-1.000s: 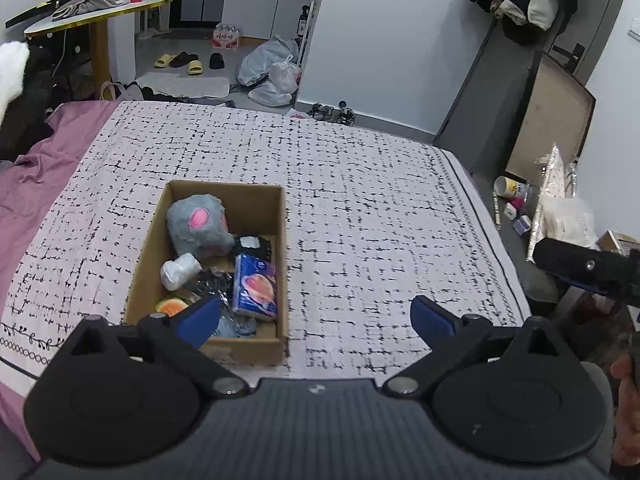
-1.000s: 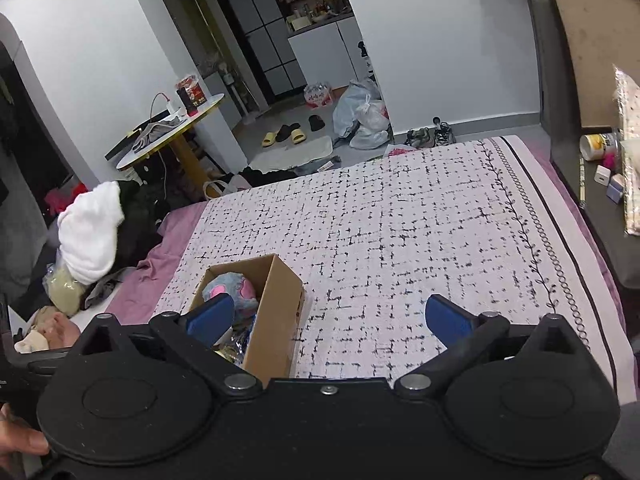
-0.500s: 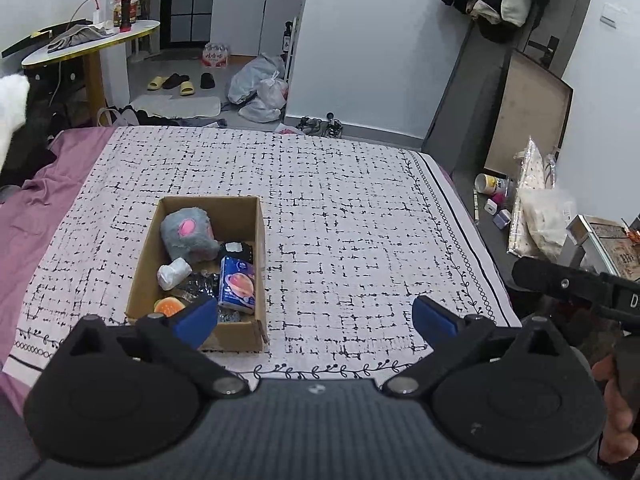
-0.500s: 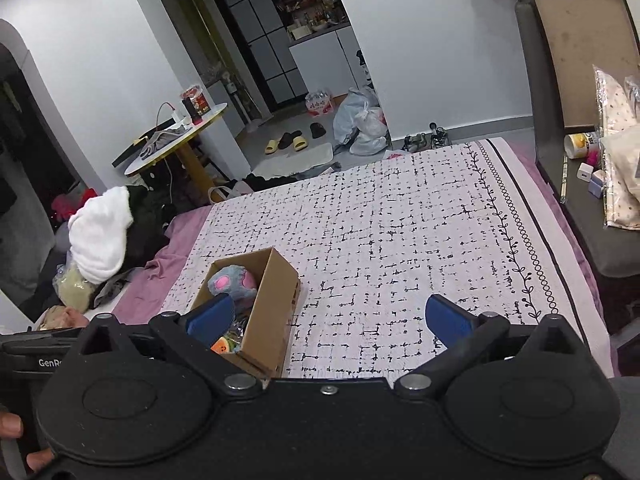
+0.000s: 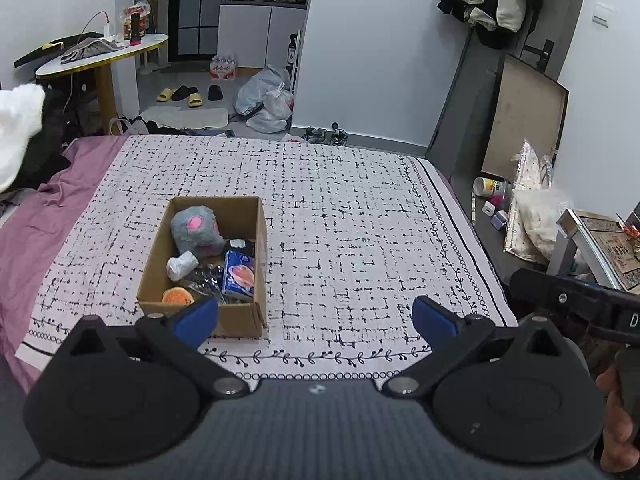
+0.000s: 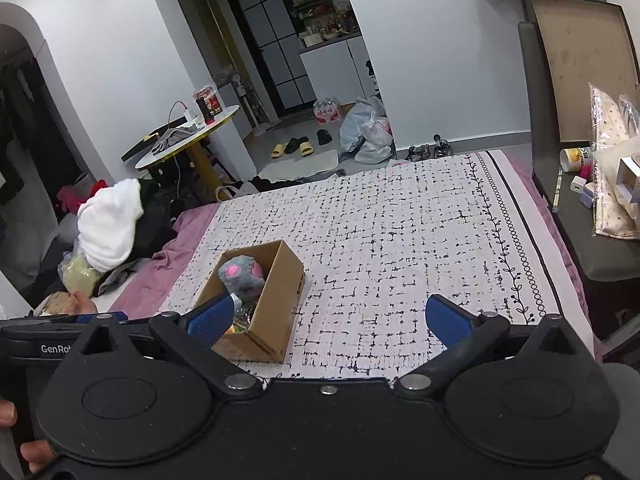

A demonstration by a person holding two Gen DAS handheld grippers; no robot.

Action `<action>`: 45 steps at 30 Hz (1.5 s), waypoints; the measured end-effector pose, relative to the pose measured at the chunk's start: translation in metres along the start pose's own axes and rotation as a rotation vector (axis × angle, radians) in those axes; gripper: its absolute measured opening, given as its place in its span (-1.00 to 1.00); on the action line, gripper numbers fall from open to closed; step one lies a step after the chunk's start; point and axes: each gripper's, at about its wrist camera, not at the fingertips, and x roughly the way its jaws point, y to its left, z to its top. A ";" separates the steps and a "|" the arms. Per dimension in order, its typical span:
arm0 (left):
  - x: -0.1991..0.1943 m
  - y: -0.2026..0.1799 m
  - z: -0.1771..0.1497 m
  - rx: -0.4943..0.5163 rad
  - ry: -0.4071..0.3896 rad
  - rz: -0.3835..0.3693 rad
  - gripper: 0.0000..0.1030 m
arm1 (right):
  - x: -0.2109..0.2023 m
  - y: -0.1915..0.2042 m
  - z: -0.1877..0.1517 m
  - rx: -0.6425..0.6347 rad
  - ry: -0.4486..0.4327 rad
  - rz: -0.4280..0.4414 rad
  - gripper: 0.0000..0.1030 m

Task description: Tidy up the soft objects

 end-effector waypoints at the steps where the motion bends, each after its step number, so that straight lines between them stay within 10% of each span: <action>1: -0.001 -0.001 -0.002 0.001 -0.001 0.000 0.99 | -0.002 0.000 -0.001 0.000 0.000 0.000 1.00; 45: -0.011 0.005 -0.038 0.030 -0.013 0.049 0.99 | -0.011 0.017 -0.036 -0.060 0.047 -0.047 1.00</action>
